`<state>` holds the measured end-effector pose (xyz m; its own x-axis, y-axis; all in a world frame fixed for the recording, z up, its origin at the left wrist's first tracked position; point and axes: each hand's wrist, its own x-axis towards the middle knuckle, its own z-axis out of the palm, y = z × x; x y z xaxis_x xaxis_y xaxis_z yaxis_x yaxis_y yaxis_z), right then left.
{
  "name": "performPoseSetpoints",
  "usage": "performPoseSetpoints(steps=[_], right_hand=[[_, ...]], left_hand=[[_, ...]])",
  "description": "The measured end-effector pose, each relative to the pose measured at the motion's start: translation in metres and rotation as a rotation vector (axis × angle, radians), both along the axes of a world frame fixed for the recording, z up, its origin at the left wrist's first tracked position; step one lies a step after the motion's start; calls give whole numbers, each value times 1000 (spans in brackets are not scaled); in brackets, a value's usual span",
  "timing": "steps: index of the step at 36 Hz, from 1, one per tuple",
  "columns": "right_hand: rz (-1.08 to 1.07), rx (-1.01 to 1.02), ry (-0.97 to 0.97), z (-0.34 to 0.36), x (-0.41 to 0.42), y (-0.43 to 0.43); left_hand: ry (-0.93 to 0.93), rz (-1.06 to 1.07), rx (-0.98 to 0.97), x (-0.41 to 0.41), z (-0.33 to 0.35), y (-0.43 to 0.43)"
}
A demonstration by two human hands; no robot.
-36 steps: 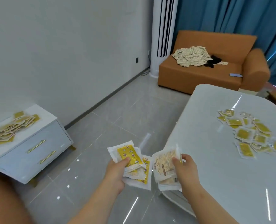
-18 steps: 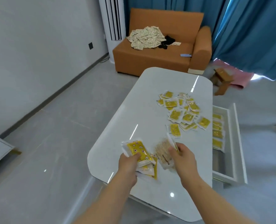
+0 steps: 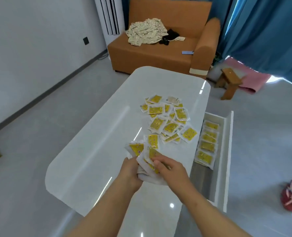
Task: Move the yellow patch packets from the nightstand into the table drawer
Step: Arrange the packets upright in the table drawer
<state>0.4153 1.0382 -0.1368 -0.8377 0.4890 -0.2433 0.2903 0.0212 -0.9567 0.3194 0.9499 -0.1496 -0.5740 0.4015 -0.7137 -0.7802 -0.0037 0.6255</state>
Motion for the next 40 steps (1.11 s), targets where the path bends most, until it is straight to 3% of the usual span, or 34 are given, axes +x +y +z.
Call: performPoseSetpoints(steps=[12, 21, 27, 33, 40], right_hand=[[113, 117, -183, -32, 56, 175], [212, 194, -309, -46, 29, 250], [385, 273, -510, -45, -4, 305], [483, 235, -540, -69, -37, 341], [605, 35, -496, -88, -58, 395]], left_hand=[[-135, 84, 48, 78, -16, 153], [-15, 108, 31, 59, -34, 213], [69, 37, 63, 32, -38, 252], [22, 125, 46, 11, -50, 277], [-8, 362, 26, 17, -66, 323]])
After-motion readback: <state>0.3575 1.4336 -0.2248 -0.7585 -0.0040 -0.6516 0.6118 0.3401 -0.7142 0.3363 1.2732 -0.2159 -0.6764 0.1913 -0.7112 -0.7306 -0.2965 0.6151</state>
